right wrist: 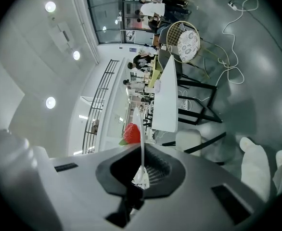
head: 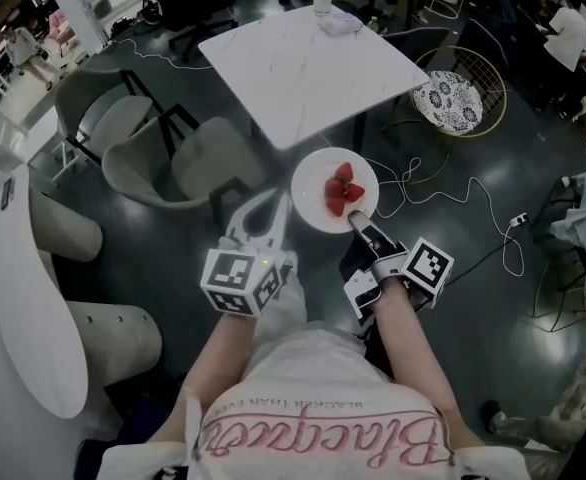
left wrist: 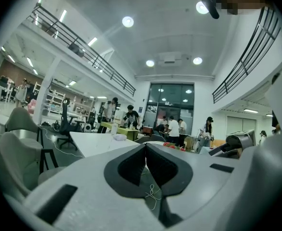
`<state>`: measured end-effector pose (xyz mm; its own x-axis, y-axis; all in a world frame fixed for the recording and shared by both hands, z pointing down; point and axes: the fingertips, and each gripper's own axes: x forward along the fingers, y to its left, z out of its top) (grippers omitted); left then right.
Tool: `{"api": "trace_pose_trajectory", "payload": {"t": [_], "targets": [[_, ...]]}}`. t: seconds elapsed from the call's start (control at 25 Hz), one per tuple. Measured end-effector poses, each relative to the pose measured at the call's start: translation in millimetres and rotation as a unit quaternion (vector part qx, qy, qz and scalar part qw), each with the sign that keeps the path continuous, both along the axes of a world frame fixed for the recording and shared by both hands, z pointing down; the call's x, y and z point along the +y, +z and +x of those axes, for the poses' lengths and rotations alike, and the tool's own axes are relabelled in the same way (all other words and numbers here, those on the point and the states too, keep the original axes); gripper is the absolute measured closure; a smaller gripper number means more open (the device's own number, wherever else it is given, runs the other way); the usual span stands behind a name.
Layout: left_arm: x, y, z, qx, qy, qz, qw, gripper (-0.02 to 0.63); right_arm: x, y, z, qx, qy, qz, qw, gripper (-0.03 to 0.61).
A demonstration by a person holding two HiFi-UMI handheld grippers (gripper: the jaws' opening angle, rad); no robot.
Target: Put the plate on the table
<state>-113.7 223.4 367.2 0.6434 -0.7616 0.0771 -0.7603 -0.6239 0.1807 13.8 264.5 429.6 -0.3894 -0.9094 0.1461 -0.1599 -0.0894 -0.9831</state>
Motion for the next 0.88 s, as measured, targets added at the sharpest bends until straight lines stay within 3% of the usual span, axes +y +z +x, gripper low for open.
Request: {"api": "trace_pose_trajectory", "payload": {"t": [0.2, 0.44, 0.72, 0.88], "targets": [[-44, 5, 9, 0.000, 0.007, -0.006, 1.0000, 0.611, -38, 5, 7, -0.003, 0.004, -0.007, 1.000, 0.569], [-141, -4, 21, -0.007, 0.020, -0.015, 0.9997, 0.611, -131, -5, 21, -0.002, 0.018, -0.014, 1.000, 0.569], [-163, 8, 25, 0.002, 0.028, -0.004, 0.9996, 0.611, -155, 6, 25, 0.006, 0.024, -0.007, 1.000, 0.569], [-224, 9, 17, 0.006, 0.031, -0.011, 0.9995, 0.611, -213, 5, 20, 0.009, 0.031, -0.012, 0.999, 0.569]]}}
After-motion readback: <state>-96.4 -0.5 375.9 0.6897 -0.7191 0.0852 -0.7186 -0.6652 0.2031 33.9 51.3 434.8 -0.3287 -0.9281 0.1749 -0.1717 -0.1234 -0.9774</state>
